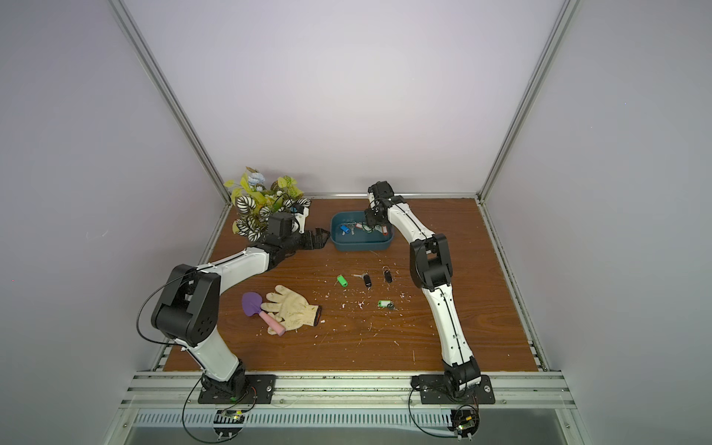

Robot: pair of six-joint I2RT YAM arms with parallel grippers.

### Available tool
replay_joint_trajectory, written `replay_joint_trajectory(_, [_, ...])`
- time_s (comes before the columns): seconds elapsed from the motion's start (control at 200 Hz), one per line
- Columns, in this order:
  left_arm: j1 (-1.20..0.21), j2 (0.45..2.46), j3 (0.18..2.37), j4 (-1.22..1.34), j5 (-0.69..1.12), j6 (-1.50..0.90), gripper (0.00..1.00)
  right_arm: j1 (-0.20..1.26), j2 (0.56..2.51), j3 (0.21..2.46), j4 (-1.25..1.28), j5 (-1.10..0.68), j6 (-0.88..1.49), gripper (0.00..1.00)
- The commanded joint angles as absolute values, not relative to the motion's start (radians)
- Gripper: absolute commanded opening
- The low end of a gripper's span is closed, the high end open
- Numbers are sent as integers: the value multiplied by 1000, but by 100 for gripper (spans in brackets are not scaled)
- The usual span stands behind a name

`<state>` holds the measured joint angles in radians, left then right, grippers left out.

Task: Take the keys out of the storage box
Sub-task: Pick up the key from the storage box.

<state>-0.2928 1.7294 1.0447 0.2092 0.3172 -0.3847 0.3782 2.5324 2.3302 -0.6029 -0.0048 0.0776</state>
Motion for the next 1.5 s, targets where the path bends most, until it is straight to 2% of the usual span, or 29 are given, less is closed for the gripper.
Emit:
replay_joint_trajectory(0.0, [-278, 1750, 1072, 195, 324, -366, 100, 377, 2562, 2385, -636, 6, 71, 54])
replay_joint_trajectory(0.7, [-268, 1773, 1081, 196, 341, -370, 100, 382, 2587, 2402, -697, 35, 80, 45])
replay_joint_trajectory(0.941, [-267, 1775, 1082, 197, 341, -368, 100, 382, 2605, 2425, -704, 20, 81, 35])
replay_joint_trajectory(1.151, [-262, 1776, 1083, 195, 341, -367, 100, 382, 2614, 2457, -714, 20, 81, 20])
replay_joint_trajectory(1.231, [-262, 1776, 1083, 196, 340, -368, 100, 382, 2612, 2466, -717, 20, 81, 14])
replay_joint_trajectory(1.316, [-261, 1778, 1083, 195, 342, -368, 100, 384, 2604, 2471, -719, 20, 81, 0])
replay_joint_trajectory(1.496, [-261, 1781, 1083, 195, 343, -368, 99, 390, 2571, 2472, -711, 25, 80, 0])
